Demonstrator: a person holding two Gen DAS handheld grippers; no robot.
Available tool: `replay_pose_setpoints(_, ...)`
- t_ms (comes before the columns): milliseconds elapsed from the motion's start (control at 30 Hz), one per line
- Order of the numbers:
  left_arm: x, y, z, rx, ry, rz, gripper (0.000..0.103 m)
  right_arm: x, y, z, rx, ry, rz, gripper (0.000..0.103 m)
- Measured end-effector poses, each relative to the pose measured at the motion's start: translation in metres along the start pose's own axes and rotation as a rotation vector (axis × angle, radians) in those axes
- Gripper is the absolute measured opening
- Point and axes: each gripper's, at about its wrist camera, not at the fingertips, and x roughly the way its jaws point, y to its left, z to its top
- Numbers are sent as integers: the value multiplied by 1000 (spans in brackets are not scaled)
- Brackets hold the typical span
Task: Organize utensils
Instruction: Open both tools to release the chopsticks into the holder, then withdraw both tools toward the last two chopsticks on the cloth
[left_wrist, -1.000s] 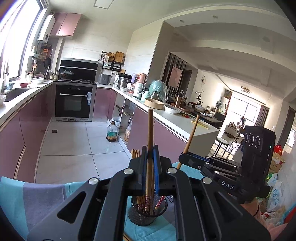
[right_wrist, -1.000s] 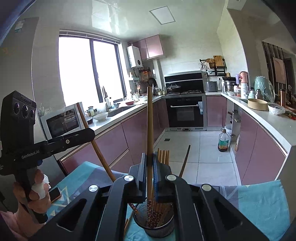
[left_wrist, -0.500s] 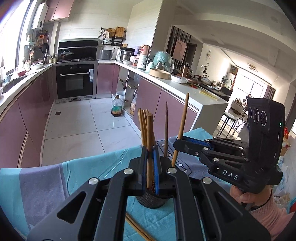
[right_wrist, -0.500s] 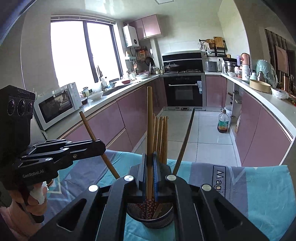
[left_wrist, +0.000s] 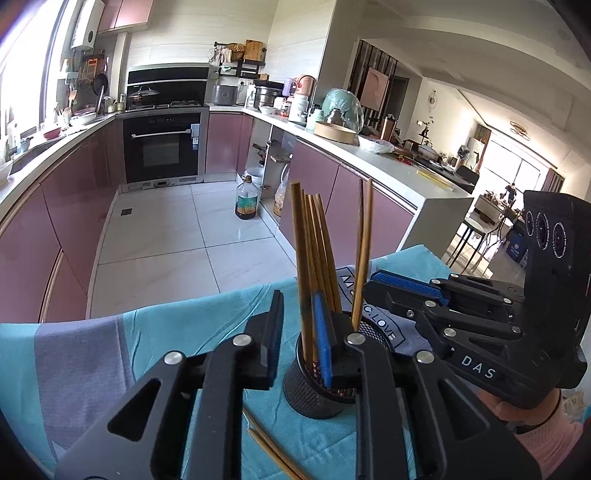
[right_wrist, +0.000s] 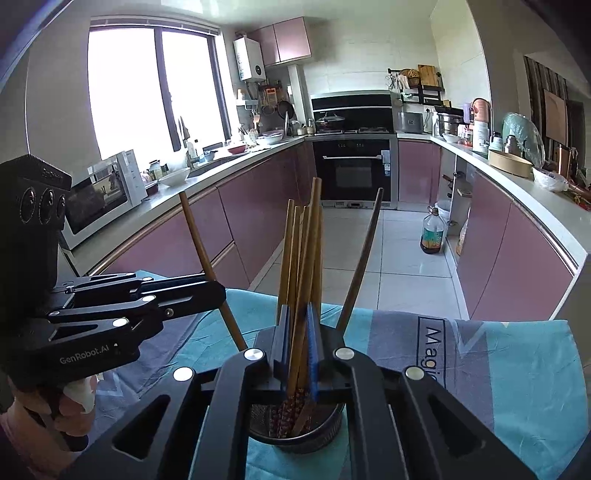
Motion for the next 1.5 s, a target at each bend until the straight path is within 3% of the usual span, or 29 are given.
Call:
replay_pose_setpoints(100, 2, 5, -3, -9, -4, -1, 27, -5, 4, -1, -13, -18, -16, 18)
replay_pose_setpoints(567, -17, 12, -28, -13, -53, 26, 37, -22, 21, -8, -72, -53, -23, 20)
replay_pose_setpoints(1033, -44, 34, -81, -56, -35, 67, 46, -35, 53, -28, -149, -51, -11, 26)
replay_pose_setpoints(1267, -46, 35, -109, -73, 12, 67, 49, -34, 64, -51, -153, 8, 43, 26)
replay_pose_setpoints(1500, -40, 38, -141, -89, 84, 71, 49, -8, 73, -95, -128, 161, 100, 26)
